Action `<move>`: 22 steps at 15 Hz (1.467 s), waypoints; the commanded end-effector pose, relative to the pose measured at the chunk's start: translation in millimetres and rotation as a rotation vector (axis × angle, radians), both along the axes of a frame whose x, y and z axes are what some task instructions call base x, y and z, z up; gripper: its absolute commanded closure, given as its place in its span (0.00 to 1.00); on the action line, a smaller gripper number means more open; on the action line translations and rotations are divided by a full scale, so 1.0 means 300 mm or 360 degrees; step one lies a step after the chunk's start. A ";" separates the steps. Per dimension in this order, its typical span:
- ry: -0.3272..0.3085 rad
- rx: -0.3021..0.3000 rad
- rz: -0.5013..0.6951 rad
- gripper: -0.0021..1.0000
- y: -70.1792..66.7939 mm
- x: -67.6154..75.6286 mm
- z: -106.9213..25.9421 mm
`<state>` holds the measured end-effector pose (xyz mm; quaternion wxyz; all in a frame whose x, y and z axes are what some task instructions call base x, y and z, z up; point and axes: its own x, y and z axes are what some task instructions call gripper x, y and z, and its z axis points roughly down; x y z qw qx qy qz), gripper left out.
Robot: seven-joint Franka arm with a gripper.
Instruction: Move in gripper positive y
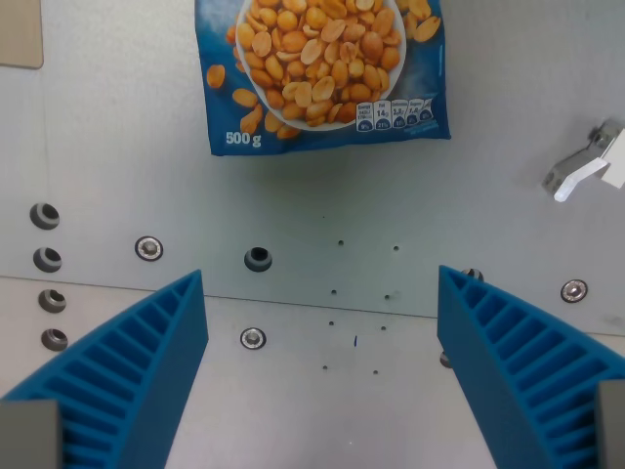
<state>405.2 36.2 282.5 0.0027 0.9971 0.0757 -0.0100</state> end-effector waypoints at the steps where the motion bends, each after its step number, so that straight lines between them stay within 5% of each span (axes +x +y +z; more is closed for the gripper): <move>1: -0.0013 0.0000 0.0000 0.00 -0.017 0.003 0.010; 22: -0.0013 0.0000 0.0000 0.00 -0.362 0.056 0.012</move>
